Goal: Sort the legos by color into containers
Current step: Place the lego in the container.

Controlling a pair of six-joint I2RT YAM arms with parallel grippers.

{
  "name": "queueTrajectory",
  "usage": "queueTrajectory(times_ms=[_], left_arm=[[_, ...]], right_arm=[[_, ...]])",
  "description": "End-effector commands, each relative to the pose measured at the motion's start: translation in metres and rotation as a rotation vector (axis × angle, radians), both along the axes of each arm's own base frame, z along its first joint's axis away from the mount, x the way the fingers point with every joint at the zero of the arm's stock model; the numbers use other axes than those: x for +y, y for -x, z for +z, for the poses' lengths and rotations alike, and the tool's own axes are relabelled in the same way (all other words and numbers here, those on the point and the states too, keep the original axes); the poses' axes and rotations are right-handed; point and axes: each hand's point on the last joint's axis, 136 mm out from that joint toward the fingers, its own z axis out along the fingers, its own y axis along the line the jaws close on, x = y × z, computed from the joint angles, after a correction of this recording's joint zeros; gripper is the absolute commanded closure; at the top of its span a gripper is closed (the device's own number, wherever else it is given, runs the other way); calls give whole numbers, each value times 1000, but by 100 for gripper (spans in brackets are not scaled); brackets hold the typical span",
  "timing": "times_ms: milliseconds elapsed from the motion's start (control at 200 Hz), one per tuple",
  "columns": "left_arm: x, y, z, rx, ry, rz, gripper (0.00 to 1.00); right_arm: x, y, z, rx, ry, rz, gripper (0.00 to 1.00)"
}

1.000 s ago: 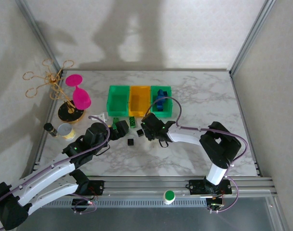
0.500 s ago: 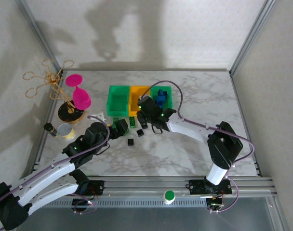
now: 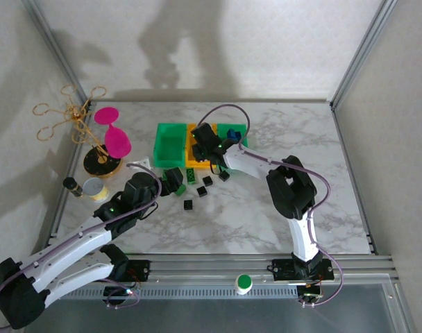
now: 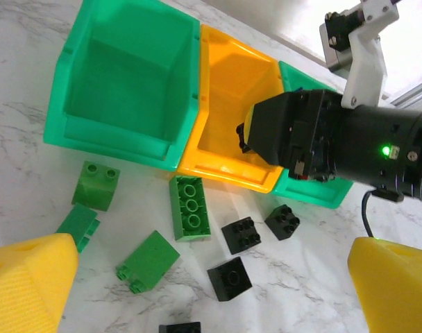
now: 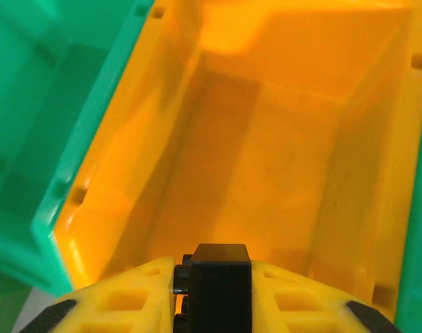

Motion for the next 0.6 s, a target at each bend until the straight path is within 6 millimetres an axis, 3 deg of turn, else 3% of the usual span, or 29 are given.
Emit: queueTrajectory(times_ms=[0, 355, 596], left_arm=[[6, -11, 21, -74, -20, 34, 0], [9, -15, 12, -75, -53, 49, 0], [10, -15, 9, -70, -55, 51, 0]], right_arm=[[7, -15, -5, -10, 17, 24, 73], [16, -35, -33, -7, 63, 38, 72], [16, -39, -35, -19, 78, 35, 68]])
